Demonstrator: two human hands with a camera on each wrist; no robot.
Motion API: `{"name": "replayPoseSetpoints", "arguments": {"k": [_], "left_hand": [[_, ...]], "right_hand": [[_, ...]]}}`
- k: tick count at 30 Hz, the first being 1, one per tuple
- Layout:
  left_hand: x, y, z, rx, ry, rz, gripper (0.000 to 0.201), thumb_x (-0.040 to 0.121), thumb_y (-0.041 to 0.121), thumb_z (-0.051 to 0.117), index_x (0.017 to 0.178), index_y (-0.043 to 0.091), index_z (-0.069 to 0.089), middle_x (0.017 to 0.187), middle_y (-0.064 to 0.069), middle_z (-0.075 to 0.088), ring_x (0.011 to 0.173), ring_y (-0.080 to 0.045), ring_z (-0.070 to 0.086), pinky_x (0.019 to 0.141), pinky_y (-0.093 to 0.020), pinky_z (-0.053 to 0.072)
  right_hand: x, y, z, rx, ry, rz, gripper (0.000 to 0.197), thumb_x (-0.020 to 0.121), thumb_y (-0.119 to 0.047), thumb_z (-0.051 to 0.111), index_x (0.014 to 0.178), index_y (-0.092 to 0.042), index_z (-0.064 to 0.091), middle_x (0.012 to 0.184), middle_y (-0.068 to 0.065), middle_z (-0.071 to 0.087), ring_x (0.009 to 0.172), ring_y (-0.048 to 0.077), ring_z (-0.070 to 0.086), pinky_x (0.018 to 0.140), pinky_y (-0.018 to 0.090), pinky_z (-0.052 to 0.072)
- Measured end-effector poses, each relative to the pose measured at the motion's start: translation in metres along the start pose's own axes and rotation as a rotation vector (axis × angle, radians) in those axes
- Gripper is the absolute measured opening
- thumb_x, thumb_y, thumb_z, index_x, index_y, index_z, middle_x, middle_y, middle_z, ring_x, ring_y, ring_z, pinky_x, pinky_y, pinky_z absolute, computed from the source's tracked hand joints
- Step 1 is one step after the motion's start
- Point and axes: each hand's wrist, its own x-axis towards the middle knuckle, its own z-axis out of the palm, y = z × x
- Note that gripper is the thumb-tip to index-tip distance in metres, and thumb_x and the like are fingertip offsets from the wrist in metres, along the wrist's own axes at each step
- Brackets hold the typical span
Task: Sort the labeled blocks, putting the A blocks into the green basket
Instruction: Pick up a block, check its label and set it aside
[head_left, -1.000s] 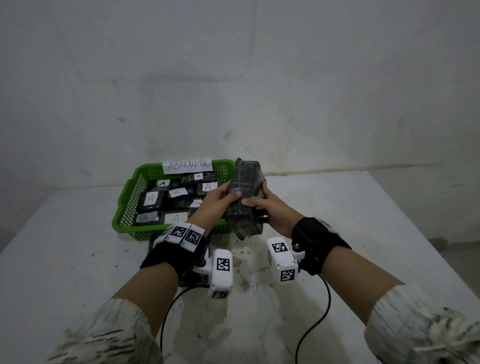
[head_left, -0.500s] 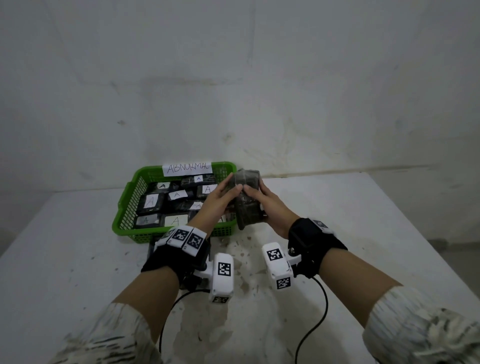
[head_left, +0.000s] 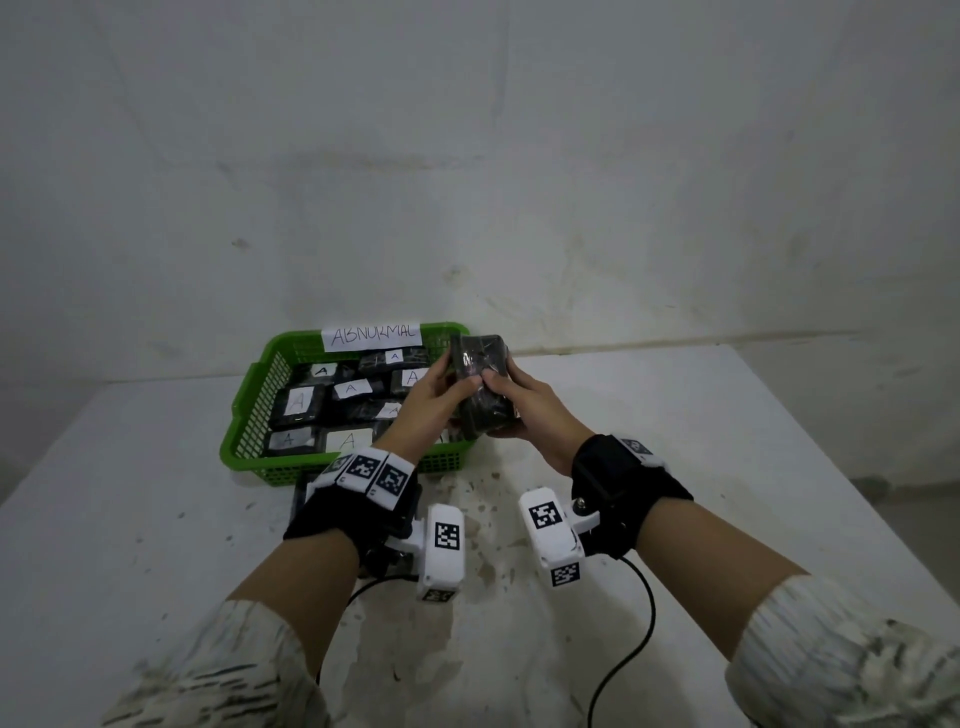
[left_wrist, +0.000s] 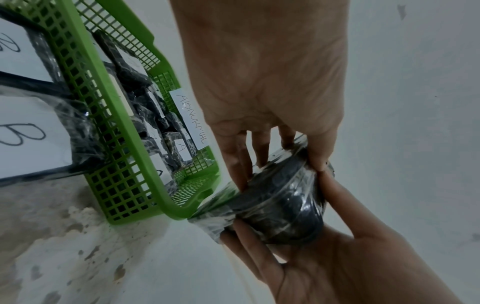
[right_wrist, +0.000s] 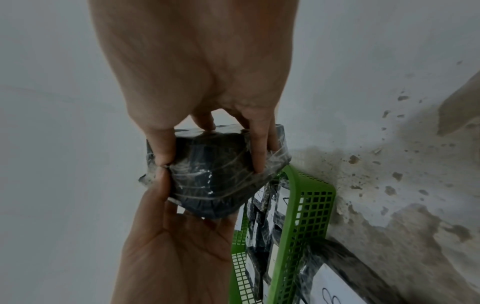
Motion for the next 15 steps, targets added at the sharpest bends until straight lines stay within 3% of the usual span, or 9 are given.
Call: {"name": "replayPoseSetpoints", "arguments": {"k": [3, 7, 9, 11, 13, 15], "left_hand": [[0.003, 0.000, -0.001, -0.007, 0.029, 0.015, 0.046, 0.095, 0.014, 0.049, 0.140, 0.015, 0.041, 0.127, -0.009, 0.058, 0.108, -0.021, 0.060, 0.086, -0.031, 0.053], [0.003, -0.003, 0.001, -0.041, 0.016, -0.020, 0.049, 0.095, 0.021, 0.051, 0.142, 0.020, 0.038, 0.121, -0.002, 0.060, 0.099, -0.010, 0.062, 0.078, -0.024, 0.056], [0.002, -0.004, 0.002, -0.034, 0.011, -0.041, 0.050, 0.095, 0.024, 0.051, 0.142, 0.023, 0.037, 0.124, -0.002, 0.060, 0.103, -0.014, 0.062, 0.083, -0.032, 0.055], [0.002, -0.002, 0.003, -0.038, 0.029, -0.024, 0.044, 0.095, 0.024, 0.050, 0.138, 0.022, 0.042, 0.123, -0.003, 0.061, 0.104, -0.017, 0.062, 0.080, -0.033, 0.056], [0.002, 0.005, 0.000, -0.078, 0.094, -0.018, 0.035, 0.097, 0.026, 0.046, 0.130, 0.016, 0.049, 0.114, -0.005, 0.064, 0.093, -0.015, 0.065, 0.069, -0.029, 0.057], [0.004, 0.011, -0.007, -0.101, 0.153, -0.064, 0.034, 0.098, 0.032, 0.042, 0.125, 0.013, 0.052, 0.107, -0.005, 0.065, 0.086, -0.015, 0.064, 0.062, -0.030, 0.055]], "right_hand": [[0.000, 0.003, 0.002, -0.036, -0.015, -0.004, 0.054, 0.095, -0.038, 0.056, 0.144, -0.028, 0.038, 0.127, 0.000, 0.062, 0.110, 0.012, 0.063, 0.095, 0.034, 0.052], [0.003, 0.006, 0.001, -0.055, 0.018, -0.019, 0.065, 0.094, -0.034, 0.058, 0.151, -0.027, 0.026, 0.123, 0.003, 0.064, 0.106, 0.014, 0.065, 0.096, 0.032, 0.051], [0.003, 0.007, 0.002, -0.096, 0.036, -0.028, 0.071, 0.095, -0.039, 0.056, 0.153, -0.026, 0.018, 0.122, 0.002, 0.062, 0.104, 0.011, 0.064, 0.086, 0.024, 0.052], [0.001, 0.007, 0.003, -0.203, 0.049, -0.036, 0.074, 0.093, -0.051, 0.051, 0.154, -0.030, 0.014, 0.131, 0.005, 0.054, 0.107, 0.014, 0.060, 0.078, 0.017, 0.048], [-0.002, 0.002, 0.001, -0.307, 0.050, -0.011, 0.073, 0.092, -0.059, 0.043, 0.153, -0.033, 0.014, 0.137, 0.006, 0.035, 0.122, 0.022, 0.048, 0.094, 0.022, 0.042], [-0.004, -0.004, -0.004, -0.402, 0.029, -0.025, 0.074, 0.091, -0.058, 0.047, 0.153, -0.029, 0.018, 0.132, 0.005, 0.028, 0.132, 0.024, 0.036, 0.110, 0.028, 0.033]]}}
